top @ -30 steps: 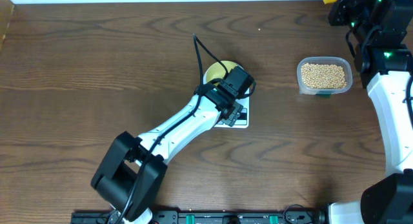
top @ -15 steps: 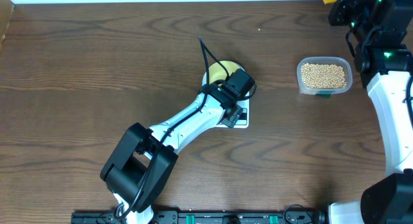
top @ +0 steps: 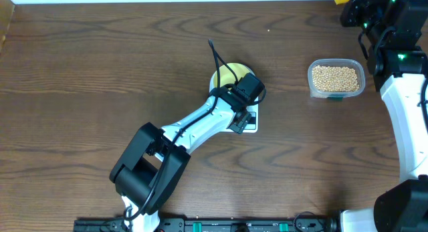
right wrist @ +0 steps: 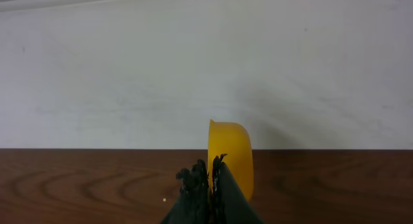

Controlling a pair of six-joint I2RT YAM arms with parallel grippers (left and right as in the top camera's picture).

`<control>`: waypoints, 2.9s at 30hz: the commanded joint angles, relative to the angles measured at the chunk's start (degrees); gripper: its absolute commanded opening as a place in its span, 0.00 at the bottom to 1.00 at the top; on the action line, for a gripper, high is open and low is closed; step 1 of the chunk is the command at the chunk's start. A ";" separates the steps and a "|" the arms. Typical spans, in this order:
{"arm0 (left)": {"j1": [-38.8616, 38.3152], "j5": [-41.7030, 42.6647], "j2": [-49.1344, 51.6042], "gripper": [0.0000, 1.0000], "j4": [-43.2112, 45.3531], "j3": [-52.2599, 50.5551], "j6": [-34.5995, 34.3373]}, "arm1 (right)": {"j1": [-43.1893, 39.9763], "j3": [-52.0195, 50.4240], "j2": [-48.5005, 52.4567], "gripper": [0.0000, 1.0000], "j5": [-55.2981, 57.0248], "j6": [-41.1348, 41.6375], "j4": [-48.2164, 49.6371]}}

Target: Scoop item into bowl and weigh 50g on scale

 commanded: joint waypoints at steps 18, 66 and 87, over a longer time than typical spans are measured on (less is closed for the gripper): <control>0.13 -1.79 0.98 0.84 1.84 0.24 0.39 | 0.35 0.59 0.28 0.01 0.39 -0.04 -0.48; 0.13 -1.75 1.27 0.84 1.77 -0.90 0.39 | 0.35 0.59 0.28 0.01 0.42 -0.04 -2.10; 0.04 -1.77 1.25 0.84 0.35 -0.79 0.39 | 0.35 0.57 0.28 0.01 0.44 -0.07 -1.97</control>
